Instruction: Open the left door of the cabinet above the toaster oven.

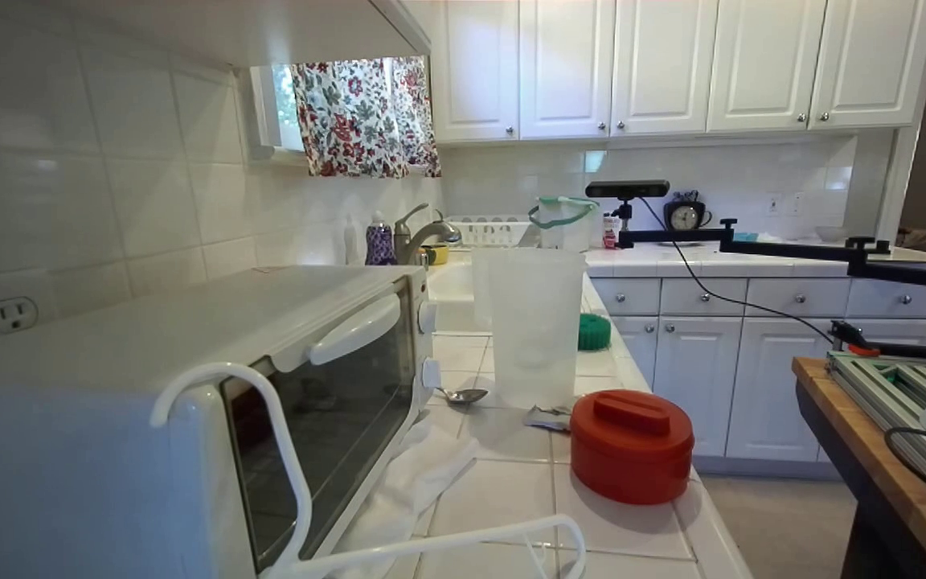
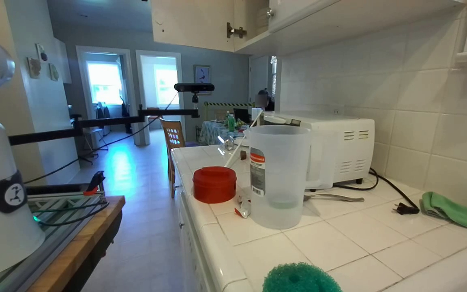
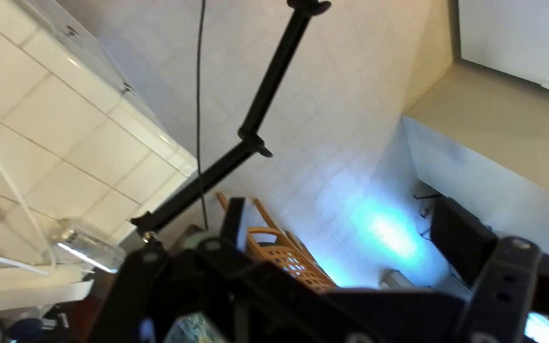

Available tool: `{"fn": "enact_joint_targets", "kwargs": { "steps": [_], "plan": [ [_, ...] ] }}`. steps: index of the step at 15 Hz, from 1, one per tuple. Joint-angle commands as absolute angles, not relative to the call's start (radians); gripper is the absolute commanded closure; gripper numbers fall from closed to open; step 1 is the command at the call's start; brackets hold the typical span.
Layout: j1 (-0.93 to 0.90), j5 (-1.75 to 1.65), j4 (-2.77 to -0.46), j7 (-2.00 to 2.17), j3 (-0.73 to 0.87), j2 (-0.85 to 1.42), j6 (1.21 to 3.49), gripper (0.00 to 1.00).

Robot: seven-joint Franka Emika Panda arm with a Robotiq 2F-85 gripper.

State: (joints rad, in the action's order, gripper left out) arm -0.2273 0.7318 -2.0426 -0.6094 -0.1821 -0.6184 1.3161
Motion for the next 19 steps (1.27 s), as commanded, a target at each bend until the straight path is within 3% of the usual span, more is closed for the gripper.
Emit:
{"fn": "enact_joint_targets", "kwargs": {
  "steps": [1, 10, 11, 19],
  "plan": [
    [-0.213, 0.563, -2.032, -0.546, -0.200, -0.615, 1.306, 0.00],
    [-0.228, 0.319, -2.249, -0.451, -0.180, -0.678, 1.582, 0.00],
    [-0.254, 0.329, -2.184, -0.473, -0.158, -0.619, 1.512, 0.00],
    [-0.255, 0.322, -2.225, -0.453, -0.158, -0.654, 1.565, 0.00]
  ]
}}
